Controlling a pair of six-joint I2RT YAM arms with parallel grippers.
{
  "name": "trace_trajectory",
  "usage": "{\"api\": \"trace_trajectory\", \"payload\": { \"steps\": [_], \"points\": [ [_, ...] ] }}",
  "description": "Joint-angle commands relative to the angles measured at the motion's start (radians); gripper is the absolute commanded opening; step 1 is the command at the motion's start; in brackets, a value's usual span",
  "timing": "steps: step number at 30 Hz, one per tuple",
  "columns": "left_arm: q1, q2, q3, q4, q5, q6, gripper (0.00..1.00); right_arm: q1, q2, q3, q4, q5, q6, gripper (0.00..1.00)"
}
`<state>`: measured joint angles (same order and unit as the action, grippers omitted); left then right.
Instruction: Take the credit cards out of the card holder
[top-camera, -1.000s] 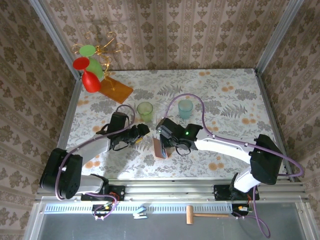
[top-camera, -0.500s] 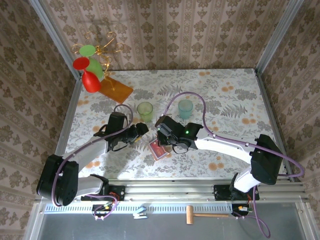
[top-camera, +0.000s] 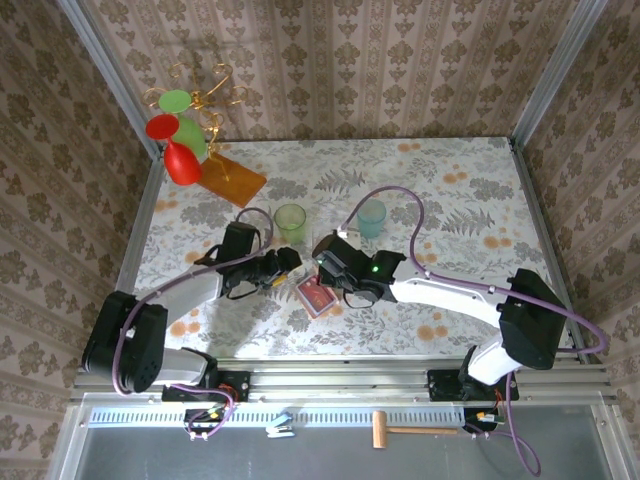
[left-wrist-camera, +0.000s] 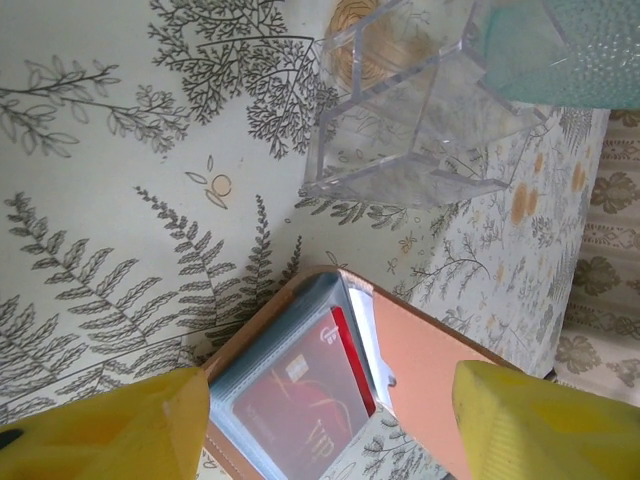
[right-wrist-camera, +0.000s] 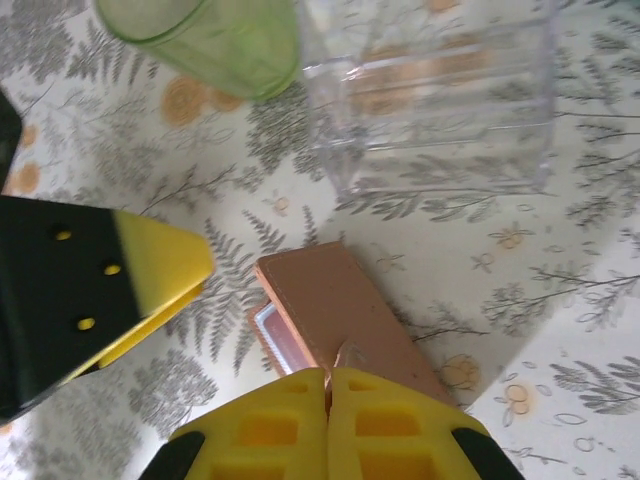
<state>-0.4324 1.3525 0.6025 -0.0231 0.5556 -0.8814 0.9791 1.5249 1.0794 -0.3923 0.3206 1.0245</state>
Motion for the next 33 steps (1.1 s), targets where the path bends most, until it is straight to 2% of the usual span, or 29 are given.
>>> {"api": "trace_trajectory", "payload": {
  "steps": [1, 6, 18, 25, 29, 33],
  "points": [
    [-0.006, 0.013, 0.041, -0.022, 0.029, 0.035, 0.66, -0.006, -0.067, -0.037, -0.036, 0.145, 0.09, 0.0],
    [-0.018, 0.039, 0.056, -0.012, 0.023, 0.031, 0.66, -0.01, -0.125, -0.09, -0.073, 0.175, 0.122, 0.0],
    [-0.162, 0.135, 0.138, 0.023, 0.003, 0.0, 0.63, -0.026, -0.183, -0.179, -0.051, 0.105, 0.071, 0.0],
    [-0.173, 0.129, 0.134, 0.06, -0.008, -0.024, 0.59, -0.04, -0.179, -0.145, 0.023, -0.023, -0.046, 0.0],
    [-0.173, 0.141, 0.101, 0.161, 0.042, -0.071, 0.53, -0.039, -0.157, -0.119, 0.056, -0.099, -0.052, 0.0],
    [-0.167, 0.115, 0.063, 0.177, 0.03, -0.085, 0.51, -0.034, -0.114, -0.098, 0.094, -0.162, -0.05, 0.0]
  ]
}}
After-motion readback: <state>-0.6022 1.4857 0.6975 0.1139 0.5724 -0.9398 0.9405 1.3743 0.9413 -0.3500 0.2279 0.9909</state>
